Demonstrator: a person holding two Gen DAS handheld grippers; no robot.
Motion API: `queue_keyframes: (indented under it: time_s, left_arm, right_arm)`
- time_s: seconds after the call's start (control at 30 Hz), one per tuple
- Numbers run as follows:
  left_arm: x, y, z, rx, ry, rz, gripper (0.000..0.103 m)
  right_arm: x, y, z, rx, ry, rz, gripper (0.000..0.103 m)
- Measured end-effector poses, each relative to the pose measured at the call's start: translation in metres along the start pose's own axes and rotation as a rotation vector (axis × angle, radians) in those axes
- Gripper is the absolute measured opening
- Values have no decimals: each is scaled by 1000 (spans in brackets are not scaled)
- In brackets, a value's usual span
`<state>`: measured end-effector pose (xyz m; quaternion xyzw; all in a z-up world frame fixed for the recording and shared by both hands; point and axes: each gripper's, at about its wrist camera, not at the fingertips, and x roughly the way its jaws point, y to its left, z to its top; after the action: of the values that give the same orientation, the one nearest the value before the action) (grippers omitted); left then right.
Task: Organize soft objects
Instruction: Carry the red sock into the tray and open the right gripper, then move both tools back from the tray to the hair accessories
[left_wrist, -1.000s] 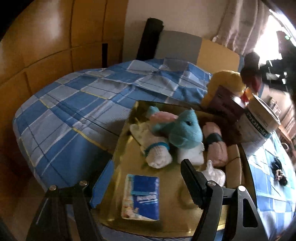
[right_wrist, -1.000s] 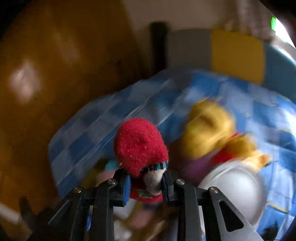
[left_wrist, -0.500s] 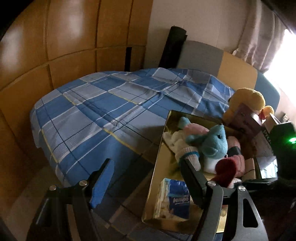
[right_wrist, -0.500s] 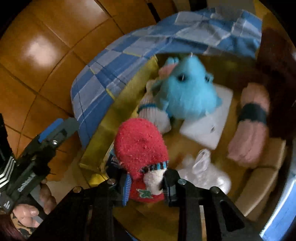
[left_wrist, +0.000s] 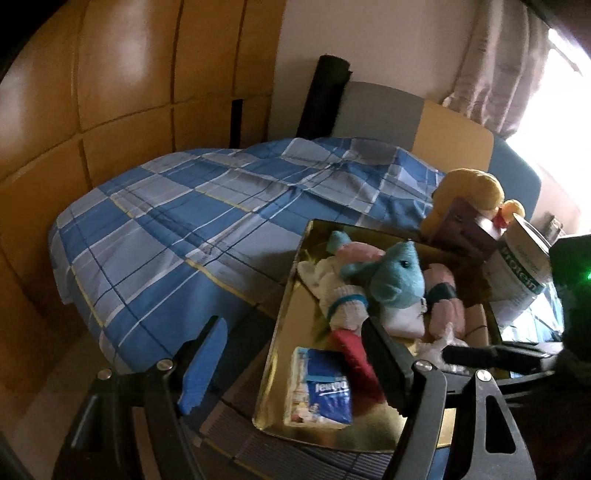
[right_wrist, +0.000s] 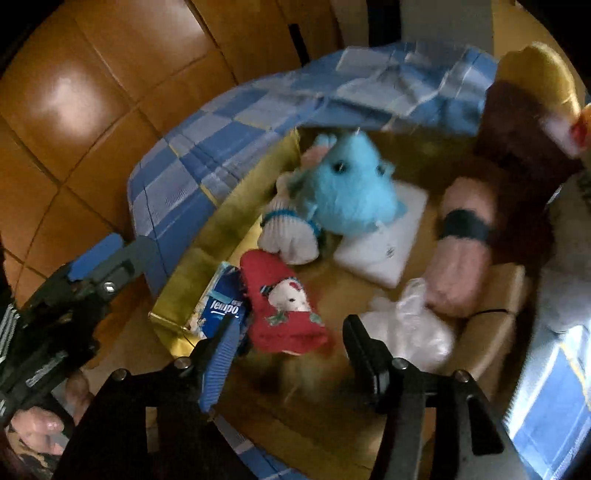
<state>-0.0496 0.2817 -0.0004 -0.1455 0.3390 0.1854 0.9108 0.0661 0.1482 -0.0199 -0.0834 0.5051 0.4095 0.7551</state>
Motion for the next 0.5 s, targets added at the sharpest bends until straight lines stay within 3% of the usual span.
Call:
queue_keyframes:
  time_s: [0.5]
  left_arm:
    - [-10,-37,-12,110,8,-60,76]
  right_arm:
    - [-79,-58,-44,100,-155,-150,59]
